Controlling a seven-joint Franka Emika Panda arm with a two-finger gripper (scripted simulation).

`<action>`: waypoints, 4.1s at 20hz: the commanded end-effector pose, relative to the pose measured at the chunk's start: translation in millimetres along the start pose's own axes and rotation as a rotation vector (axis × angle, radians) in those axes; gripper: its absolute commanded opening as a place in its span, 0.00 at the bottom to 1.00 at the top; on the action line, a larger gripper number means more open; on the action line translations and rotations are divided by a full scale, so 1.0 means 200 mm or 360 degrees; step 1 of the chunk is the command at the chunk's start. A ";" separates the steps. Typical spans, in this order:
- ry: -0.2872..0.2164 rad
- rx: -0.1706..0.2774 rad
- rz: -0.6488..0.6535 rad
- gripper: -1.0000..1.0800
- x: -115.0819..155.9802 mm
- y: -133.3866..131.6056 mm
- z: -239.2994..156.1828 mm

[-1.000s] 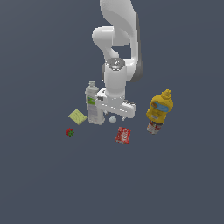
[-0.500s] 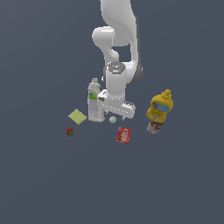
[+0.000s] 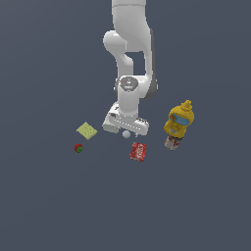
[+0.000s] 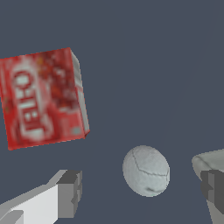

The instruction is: Pick up a designated object from a clutter of objects.

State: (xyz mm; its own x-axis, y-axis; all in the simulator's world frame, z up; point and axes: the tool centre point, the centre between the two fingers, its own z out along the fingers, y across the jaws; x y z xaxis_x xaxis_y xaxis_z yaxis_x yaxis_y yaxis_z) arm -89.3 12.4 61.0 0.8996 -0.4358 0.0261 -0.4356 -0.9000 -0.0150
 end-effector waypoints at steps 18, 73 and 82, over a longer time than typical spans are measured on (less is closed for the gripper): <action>-0.0042 -0.0024 0.0025 0.00 -0.04 0.06 0.20; -0.0029 -0.0020 0.0027 0.00 -0.13 -0.04 -1.44; -0.0038 -0.0023 0.0025 0.00 -0.14 -0.06 -1.72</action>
State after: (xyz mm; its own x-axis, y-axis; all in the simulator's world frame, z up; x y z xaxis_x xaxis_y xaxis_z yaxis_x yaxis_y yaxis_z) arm -119.0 33.7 396.9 0.8930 -0.4500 0.0036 -0.4500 -0.8930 -0.0015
